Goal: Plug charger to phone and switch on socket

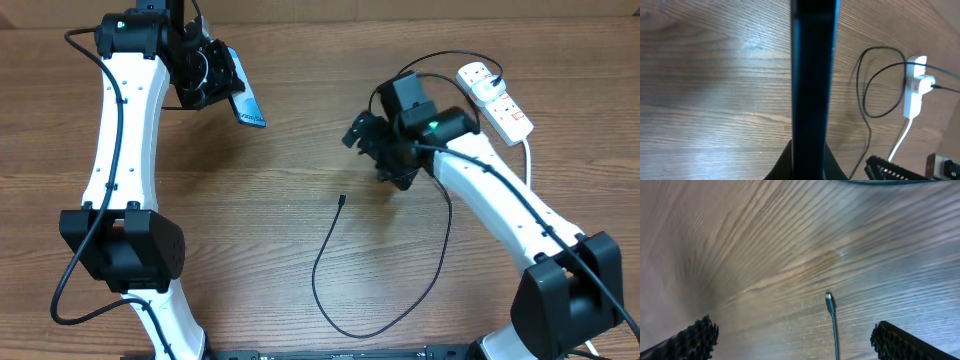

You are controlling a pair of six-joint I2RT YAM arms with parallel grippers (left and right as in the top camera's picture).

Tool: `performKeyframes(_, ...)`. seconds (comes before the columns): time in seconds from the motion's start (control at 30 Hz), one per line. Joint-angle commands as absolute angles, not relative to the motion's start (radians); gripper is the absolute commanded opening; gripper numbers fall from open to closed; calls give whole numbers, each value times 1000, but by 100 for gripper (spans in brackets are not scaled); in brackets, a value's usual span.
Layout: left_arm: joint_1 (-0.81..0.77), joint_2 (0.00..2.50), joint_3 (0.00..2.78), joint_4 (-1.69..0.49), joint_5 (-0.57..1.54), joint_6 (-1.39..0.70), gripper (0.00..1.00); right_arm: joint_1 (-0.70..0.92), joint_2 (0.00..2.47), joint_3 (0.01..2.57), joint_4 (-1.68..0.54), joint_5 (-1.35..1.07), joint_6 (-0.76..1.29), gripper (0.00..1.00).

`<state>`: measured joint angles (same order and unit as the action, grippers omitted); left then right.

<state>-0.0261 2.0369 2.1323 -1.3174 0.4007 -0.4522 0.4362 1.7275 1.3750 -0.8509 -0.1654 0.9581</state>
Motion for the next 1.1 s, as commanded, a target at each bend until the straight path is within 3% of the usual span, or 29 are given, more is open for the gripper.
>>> performKeyframes(0.0,-34,2042,2132,-1328,394,-349,4,466,1714,1343,-816,-139,878,100)
performKeyframes(0.13,-34,2042,2130,-1348,396,-307,4,491,1742,1342,-816,-110,861,100)
performKeyframes(0.2,-34,2042,2130,-1357,395,-305,4,501,1777,1342,-819,-106,862,94)
performKeyframes(0.27,-34,2042,2130,-1357,395,-296,4,521,1818,1342,-828,-105,854,81)
performKeyframes(0.53,-34,2042,2129,-1357,392,-291,4,579,1865,1342,-914,-47,817,72)
performKeyframes(0.73,-36,2042,2129,-1356,392,-291,4,561,1865,1342,-1010,-84,783,72)
performKeyframes(0.93,-48,2042,2129,-1358,393,-287,4,599,1865,1342,-889,-107,818,93)
performKeyframes(1.07,-51,2042,2129,-1357,392,-287,4,623,1865,1342,-858,-94,818,95)
